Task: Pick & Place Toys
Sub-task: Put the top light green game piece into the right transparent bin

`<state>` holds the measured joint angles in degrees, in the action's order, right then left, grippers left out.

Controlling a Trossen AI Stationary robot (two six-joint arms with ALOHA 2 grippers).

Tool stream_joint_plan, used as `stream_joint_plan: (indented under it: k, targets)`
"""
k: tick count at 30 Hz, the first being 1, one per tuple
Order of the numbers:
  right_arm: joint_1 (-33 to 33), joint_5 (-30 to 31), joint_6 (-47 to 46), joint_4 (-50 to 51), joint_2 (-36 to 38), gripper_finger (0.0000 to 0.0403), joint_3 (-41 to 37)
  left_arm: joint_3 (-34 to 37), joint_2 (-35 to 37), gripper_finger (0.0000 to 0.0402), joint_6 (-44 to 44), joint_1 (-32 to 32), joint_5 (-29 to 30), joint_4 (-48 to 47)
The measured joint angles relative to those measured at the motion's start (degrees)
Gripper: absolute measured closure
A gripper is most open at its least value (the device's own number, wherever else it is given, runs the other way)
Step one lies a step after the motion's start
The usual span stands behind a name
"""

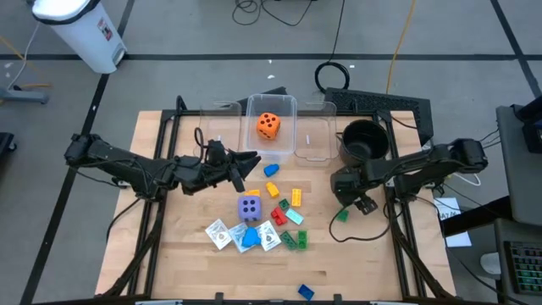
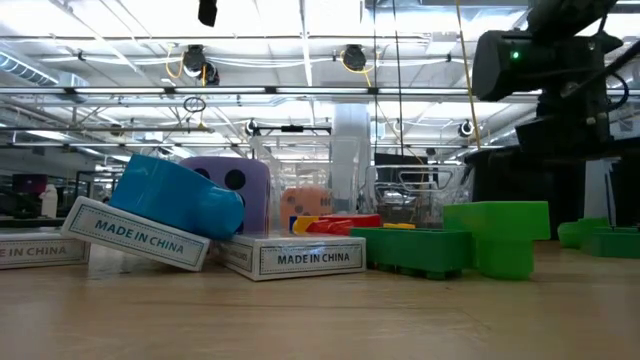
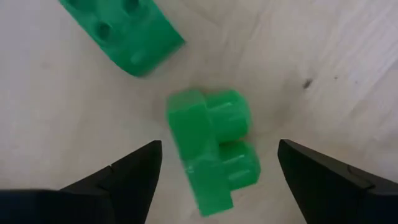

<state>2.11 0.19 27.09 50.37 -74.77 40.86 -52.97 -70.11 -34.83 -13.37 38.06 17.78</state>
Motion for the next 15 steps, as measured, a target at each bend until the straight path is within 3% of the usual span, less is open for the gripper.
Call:
stream_joint_plan:
  k: [6,15]
  targets:
    - [0.0,0.1,0.6,-0.5,-1.6,0.0135,0.0,0.0,0.0,0.0256,0.0,0.0,0.0,0.0]
    - [0.0,0.2,0.6,-3.3,-1.7,0.0237,0.0,0.0,0.0,0.0256,0.0,0.0,0.0,-0.6]
